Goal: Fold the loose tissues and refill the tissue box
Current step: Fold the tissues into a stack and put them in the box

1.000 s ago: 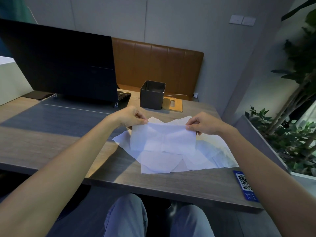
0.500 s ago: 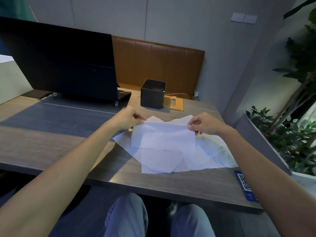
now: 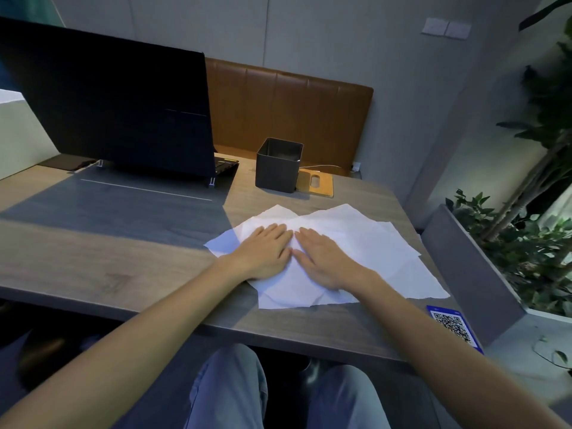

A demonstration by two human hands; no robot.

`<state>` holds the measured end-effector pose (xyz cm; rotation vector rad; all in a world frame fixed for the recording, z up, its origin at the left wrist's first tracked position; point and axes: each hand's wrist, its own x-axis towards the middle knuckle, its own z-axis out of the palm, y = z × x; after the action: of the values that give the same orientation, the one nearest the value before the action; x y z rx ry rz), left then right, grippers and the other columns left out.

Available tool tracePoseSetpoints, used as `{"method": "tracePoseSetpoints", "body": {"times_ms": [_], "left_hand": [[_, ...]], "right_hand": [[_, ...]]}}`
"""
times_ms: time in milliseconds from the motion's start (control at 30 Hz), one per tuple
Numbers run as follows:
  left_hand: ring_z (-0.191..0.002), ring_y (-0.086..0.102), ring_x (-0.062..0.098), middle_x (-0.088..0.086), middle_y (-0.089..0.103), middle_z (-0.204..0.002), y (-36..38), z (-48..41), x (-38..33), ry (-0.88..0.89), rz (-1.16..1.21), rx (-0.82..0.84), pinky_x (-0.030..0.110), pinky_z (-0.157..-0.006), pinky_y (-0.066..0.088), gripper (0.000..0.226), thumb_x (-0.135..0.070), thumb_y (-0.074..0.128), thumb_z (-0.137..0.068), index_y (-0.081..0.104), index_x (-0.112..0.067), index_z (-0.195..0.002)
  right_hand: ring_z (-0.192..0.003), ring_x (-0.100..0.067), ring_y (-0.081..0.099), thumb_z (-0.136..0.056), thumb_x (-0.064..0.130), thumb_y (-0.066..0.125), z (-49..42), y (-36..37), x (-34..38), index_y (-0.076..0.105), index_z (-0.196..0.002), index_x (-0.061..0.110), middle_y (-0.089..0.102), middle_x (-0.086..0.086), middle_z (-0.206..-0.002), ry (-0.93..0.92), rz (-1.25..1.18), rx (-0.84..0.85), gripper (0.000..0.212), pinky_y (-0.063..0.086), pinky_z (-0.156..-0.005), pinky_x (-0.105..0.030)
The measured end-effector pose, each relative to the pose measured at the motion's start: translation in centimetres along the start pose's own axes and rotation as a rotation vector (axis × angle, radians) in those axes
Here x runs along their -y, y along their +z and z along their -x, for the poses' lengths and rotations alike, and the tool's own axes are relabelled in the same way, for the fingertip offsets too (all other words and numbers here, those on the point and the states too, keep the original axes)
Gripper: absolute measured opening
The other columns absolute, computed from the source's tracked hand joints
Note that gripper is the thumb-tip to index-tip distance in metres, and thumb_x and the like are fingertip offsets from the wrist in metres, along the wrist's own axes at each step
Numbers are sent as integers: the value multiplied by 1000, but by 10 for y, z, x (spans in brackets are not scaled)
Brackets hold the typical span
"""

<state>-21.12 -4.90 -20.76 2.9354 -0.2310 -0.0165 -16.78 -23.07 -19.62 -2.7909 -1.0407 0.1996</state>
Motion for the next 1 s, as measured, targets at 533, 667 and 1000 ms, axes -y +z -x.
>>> {"method": "tracePoseSetpoints", "body": {"times_ms": [533,667,1000], "left_hand": [[-154,10,24,8,14,-168,-8,-5,-27,-58,77,29,44,-125,7,54,-35,17,-110,17,-15,-161],[-155,-14,21,5,-14,-169,-2,3,-6,-131,-8,131,44,-125,-7,60,-44,10,-108,-5,-23,-162],[-154,0,31,10,11,-166,-18,17,7,-170,9,47,49,-122,11,60,-48,21,-106,15,-20,-158]], "right_hand": [[-156,-22,3,-109,37,18,-5,1,-1,9,-161,12,5,-7,-169,45,6,-11,58,2,-126,-38],[-156,-21,-7,-107,48,13,4,7,-18,1,-161,14,-6,-6,-169,125,32,13,65,-4,-126,-40],[-155,-28,10,-107,48,20,22,-26,-49,12,-161,14,10,-8,-168,306,-24,-34,64,11,-124,-43]]}}
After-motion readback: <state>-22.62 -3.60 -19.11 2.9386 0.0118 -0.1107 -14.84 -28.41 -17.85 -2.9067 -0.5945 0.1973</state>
